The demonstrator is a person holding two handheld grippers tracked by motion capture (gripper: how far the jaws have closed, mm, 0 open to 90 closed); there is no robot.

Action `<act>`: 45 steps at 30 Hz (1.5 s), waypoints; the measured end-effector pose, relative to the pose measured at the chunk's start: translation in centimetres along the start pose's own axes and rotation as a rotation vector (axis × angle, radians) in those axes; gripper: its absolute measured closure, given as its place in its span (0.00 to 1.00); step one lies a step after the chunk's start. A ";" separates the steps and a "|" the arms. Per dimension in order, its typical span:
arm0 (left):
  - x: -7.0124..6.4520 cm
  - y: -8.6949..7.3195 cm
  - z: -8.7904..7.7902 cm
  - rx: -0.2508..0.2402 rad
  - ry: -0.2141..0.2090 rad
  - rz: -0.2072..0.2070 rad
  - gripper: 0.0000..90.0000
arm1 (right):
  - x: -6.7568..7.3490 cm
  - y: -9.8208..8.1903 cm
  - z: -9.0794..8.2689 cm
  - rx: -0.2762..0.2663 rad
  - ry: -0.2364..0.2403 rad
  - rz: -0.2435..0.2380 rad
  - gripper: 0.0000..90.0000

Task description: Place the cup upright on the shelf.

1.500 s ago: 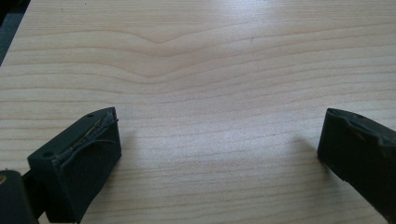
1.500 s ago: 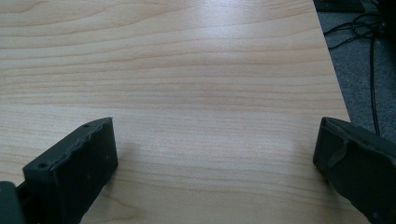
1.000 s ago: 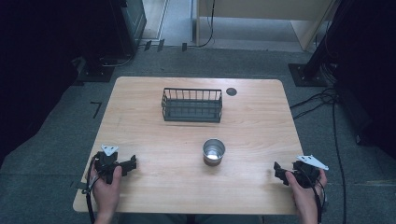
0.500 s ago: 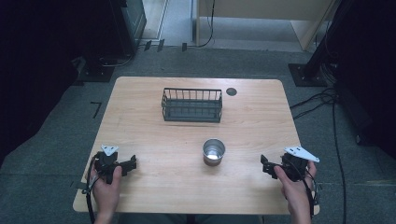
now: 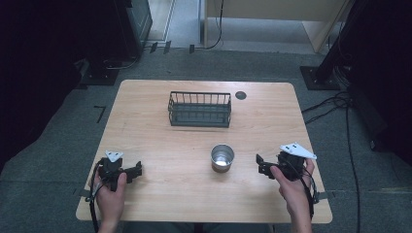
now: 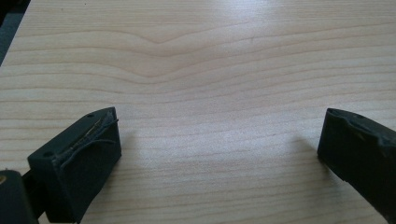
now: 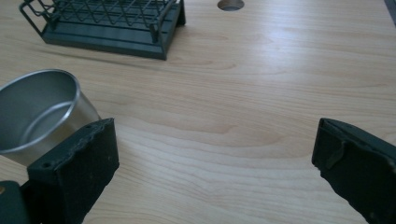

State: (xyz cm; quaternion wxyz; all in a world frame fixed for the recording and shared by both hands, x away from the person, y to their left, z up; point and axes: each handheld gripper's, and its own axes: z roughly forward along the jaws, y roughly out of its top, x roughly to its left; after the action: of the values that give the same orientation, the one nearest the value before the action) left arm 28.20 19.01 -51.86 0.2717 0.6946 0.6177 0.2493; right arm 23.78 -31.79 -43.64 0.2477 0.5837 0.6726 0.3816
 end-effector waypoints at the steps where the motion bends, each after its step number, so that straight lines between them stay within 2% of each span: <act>1: 0.0 0.0 0.0 0.000 0.000 0.000 0.00 | 0.2 0.1 0.1 -0.001 0.005 -0.003 0.00; 6: 0.0 0.0 0.0 0.000 0.000 0.000 0.00 | 1.8 1.0 0.5 -0.003 0.034 -0.017 0.00; 14: 0.0 0.0 0.0 0.000 0.000 0.000 0.00 | 3.4 1.7 1.2 -0.002 0.069 -0.031 0.00; 33: 0.0 0.0 0.0 0.000 0.000 0.000 0.00 | 6.8 2.2 2.5 0.022 0.155 -0.081 0.00; 45: 0.0 0.0 0.0 0.000 0.000 0.000 0.00 | 9.2 1.9 3.8 0.056 0.207 -0.120 0.00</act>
State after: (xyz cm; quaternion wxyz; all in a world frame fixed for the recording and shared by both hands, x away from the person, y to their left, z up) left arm 28.21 19.02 -51.86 0.2717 0.6946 0.6177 0.2493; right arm 26.07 -21.95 -43.34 0.1827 0.5065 0.7386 0.4055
